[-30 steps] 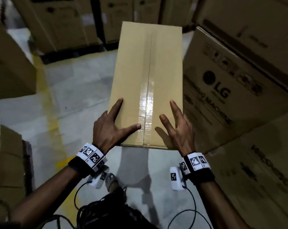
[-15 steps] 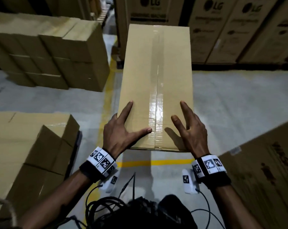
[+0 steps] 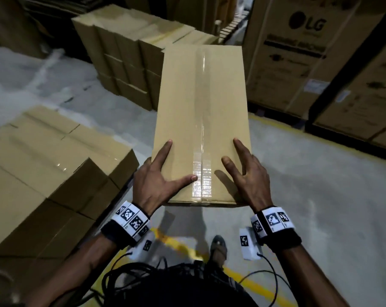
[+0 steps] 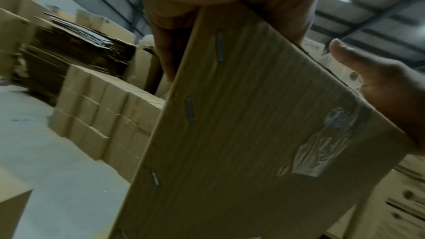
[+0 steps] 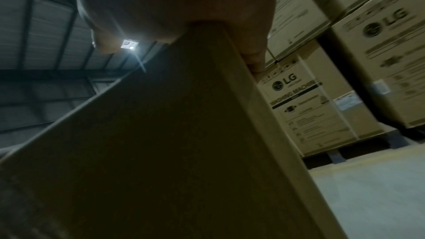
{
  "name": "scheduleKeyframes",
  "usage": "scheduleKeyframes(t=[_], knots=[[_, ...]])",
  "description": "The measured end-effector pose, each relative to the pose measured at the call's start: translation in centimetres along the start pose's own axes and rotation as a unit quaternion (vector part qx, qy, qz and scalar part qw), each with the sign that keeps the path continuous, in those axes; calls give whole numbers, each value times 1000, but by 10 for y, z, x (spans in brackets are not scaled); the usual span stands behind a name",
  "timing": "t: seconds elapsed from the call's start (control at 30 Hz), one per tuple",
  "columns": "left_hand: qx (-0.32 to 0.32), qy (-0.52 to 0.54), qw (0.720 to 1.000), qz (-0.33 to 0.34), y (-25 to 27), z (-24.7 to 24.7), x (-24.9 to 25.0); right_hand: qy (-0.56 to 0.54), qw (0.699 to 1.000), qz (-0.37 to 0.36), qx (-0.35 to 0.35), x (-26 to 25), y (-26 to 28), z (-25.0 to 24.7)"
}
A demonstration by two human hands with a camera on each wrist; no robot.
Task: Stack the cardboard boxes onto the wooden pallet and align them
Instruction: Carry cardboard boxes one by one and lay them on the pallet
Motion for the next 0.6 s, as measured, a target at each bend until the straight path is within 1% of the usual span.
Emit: scheduleKeyframes(t=[0.13,0.27,0.37,0.47,0.6], knots=[[35,4,998,-48,-36,22,21,15,997,-46,-55,-3,-73,-18],[79,-6,992,-102,-64,36,31,21,990,-87,-113,-12,-138,-14],[105,-19,985,-136,-81,39,28,27,982,-112,-150,-26,-175,-3],[130,-15,977,-168,-99,41,15,38,973,-138,-182,-39,-209,20],[173,3,962,-209,-125,36,-14,49,959,-166,-224,-69,-252,63]])
Point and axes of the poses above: each hand's wrist, its own y-axis away from the middle knuckle, its own z-axis out of the palm, x = y × z, the point moved 2 cm from there along -y, towards the middle knuckle, and after that the axes turned 11 degrees about z, right-handed, at the moved point
